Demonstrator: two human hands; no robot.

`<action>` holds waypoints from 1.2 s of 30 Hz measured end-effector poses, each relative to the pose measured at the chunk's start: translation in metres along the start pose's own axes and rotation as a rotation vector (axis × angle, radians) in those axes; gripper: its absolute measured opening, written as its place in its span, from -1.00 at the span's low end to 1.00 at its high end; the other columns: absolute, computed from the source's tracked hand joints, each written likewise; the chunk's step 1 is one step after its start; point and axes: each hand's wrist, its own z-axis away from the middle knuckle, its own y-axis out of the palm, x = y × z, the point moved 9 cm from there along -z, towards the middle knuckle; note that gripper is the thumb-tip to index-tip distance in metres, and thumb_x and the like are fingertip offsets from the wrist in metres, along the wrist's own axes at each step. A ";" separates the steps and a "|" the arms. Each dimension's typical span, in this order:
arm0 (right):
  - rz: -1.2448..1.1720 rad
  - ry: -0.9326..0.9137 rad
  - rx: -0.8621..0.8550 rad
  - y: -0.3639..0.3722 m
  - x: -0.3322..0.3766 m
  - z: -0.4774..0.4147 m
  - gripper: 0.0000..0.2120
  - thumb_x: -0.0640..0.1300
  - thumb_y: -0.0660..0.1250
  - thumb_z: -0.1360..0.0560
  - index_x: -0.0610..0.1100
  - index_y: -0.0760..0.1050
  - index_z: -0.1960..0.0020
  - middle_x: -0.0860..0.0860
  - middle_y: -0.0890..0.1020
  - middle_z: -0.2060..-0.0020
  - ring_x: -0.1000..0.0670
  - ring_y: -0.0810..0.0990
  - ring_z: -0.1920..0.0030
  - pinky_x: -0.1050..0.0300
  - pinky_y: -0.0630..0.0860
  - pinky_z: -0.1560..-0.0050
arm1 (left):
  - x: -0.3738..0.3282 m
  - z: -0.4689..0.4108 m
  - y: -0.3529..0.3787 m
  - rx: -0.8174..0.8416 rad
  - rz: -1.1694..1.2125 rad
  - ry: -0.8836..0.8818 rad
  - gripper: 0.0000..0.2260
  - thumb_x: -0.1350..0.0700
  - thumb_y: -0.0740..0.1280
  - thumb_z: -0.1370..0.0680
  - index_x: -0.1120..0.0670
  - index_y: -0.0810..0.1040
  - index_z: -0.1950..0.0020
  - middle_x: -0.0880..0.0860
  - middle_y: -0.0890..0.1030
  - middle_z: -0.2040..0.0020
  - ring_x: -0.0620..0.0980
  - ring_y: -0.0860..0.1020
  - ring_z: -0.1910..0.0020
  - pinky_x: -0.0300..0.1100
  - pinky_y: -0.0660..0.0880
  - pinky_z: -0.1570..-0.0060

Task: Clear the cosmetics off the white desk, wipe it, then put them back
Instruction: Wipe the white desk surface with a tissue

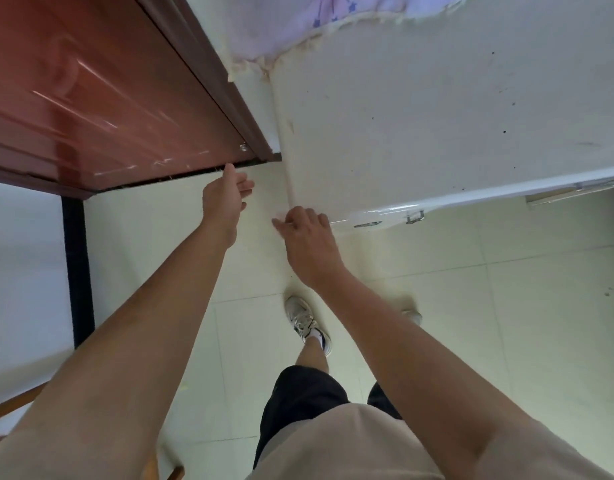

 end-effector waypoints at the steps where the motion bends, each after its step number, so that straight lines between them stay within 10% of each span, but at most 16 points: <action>1: -0.025 -0.081 0.079 0.003 0.006 -0.003 -0.59 -0.38 0.27 -0.40 -0.11 0.60 -0.19 -0.10 0.54 0.03 -0.17 0.51 0.06 -0.02 0.38 0.03 | 0.001 -0.005 -0.009 -0.043 0.020 -0.020 -0.68 -0.07 0.11 -0.65 0.09 0.58 -0.08 0.00 0.67 0.01 -0.05 0.62 -0.07 -0.06 0.50 -0.17; 4: -0.171 -0.049 0.030 -0.025 -0.019 -0.007 -0.64 -0.31 0.28 -0.46 -0.11 0.60 -0.22 -0.11 0.55 0.01 -0.15 0.53 0.05 -0.01 0.46 0.01 | 0.009 -0.017 -0.013 -0.030 0.039 -0.084 -0.72 -0.02 0.14 -0.64 0.09 0.57 -0.03 0.02 0.65 0.05 -0.02 0.63 -0.03 -0.04 0.53 -0.16; 10: -0.108 0.620 -0.344 -0.077 -0.137 0.002 -0.69 -0.26 0.25 -0.54 -0.13 0.56 -0.25 -0.16 0.52 -0.08 -0.21 0.52 -0.05 -0.10 0.51 -0.02 | 0.023 -0.023 0.003 0.050 0.057 -0.120 -0.77 0.02 0.17 -0.64 0.11 0.56 -0.01 0.02 0.60 0.02 -0.05 0.63 0.06 -0.05 0.55 -0.08; 20: -0.236 0.035 -0.053 -0.034 -0.028 -0.008 -0.69 -0.29 0.28 -0.45 -0.11 0.63 -0.14 -0.10 0.56 0.05 -0.14 0.55 0.08 0.02 0.48 0.03 | 0.030 -0.032 0.014 0.066 0.084 -0.177 -0.84 0.11 0.24 -0.59 0.16 0.56 -0.03 0.09 0.61 0.00 0.00 0.63 0.06 -0.08 0.60 0.00; 29: -0.113 1.040 -0.502 -0.138 -0.249 0.039 -0.67 -0.17 0.17 -0.61 -0.10 0.52 -0.34 -0.16 0.43 -0.27 -0.16 0.49 -0.21 0.11 0.37 -0.19 | 0.022 0.001 0.061 0.119 0.192 -0.076 -0.84 0.26 0.35 -0.49 0.12 0.63 0.27 0.08 0.70 0.23 0.03 0.66 0.20 -0.11 0.64 0.10; 36: -0.047 0.482 -0.185 -0.073 -0.123 -0.095 -0.57 -0.28 0.20 -0.53 0.00 0.52 -0.34 -0.13 0.47 -0.18 -0.19 0.49 -0.13 -0.02 0.50 -0.08 | 0.041 0.006 0.055 0.174 0.120 -0.103 -0.89 0.20 0.35 -0.50 0.13 0.69 0.08 0.05 0.72 0.11 -0.03 0.69 0.08 -0.13 0.60 0.01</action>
